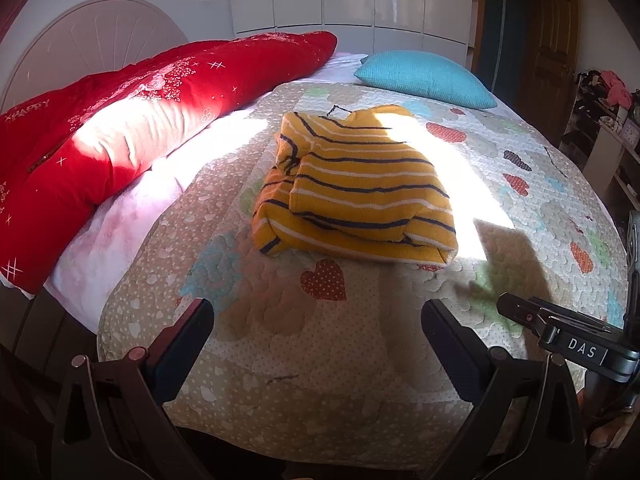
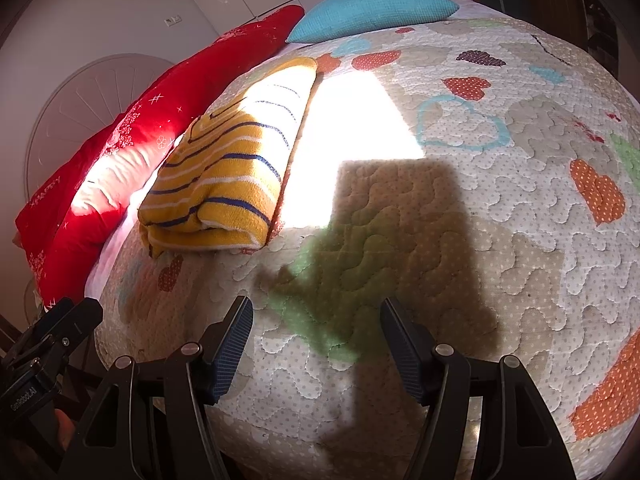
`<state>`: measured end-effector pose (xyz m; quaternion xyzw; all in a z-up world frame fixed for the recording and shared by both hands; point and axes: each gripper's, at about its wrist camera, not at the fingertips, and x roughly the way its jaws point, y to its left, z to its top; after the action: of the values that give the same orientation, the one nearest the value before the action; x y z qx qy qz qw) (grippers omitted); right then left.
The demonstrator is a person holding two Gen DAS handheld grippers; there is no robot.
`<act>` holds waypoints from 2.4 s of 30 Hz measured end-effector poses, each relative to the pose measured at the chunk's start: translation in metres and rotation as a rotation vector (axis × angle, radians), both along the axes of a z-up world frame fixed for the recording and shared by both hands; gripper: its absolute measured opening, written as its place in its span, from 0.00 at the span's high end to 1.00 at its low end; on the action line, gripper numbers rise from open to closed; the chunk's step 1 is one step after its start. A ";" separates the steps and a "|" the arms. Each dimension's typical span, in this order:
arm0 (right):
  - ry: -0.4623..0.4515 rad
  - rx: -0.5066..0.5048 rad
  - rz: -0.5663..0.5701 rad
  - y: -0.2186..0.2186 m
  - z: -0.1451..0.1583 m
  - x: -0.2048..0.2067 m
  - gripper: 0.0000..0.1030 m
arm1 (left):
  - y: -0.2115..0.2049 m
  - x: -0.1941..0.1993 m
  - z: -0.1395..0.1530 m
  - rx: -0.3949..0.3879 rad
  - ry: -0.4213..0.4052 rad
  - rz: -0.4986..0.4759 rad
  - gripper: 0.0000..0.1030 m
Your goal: Fold small clothes
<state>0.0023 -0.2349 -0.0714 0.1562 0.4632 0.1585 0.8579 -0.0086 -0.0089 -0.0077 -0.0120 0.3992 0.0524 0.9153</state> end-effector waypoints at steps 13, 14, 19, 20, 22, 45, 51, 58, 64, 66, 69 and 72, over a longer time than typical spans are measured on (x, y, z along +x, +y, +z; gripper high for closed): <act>0.000 0.000 0.000 0.000 0.000 0.000 0.30 | 0.000 0.001 -0.005 -0.010 0.011 0.001 0.00; 0.000 0.000 0.000 0.000 0.000 0.000 0.30 | 0.001 0.001 -0.005 -0.011 0.012 0.000 0.00; 0.000 -0.002 0.001 0.000 -0.002 0.001 0.30 | 0.002 0.002 -0.007 -0.019 0.021 0.000 0.00; -0.001 -0.002 0.001 0.001 -0.002 0.000 0.30 | 0.002 0.002 -0.008 -0.021 0.024 0.000 0.00; 0.000 -0.002 0.000 0.001 -0.002 0.000 0.30 | 0.003 0.003 -0.008 -0.026 0.027 0.001 0.00; 0.001 -0.003 0.000 0.002 -0.002 0.000 0.29 | 0.001 0.003 -0.008 -0.047 0.019 -0.008 0.00; 0.001 -0.001 -0.002 0.002 -0.002 0.000 0.29 | -0.001 0.004 -0.008 -0.051 0.020 -0.012 0.00; -0.005 0.000 -0.007 -0.002 -0.002 0.001 0.29 | 0.000 0.004 -0.009 -0.055 0.021 -0.013 0.00; -0.008 -0.005 -0.013 -0.005 -0.001 0.001 0.29 | 0.002 0.004 -0.013 -0.073 0.026 -0.007 0.00; -0.010 -0.011 -0.011 -0.004 -0.001 0.001 0.29 | 0.004 0.005 -0.015 -0.082 0.029 -0.006 0.00; -0.029 -0.044 -0.007 0.001 0.002 0.001 0.29 | 0.008 0.006 -0.018 -0.105 0.036 -0.003 0.00; -0.061 -0.088 -0.009 0.004 0.008 0.003 0.29 | 0.012 0.008 -0.021 -0.129 0.045 0.003 0.00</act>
<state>0.0056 -0.2308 -0.0632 0.1155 0.4427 0.1389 0.8783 -0.0008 0.0032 -0.0288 -0.0705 0.4223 0.0281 0.9033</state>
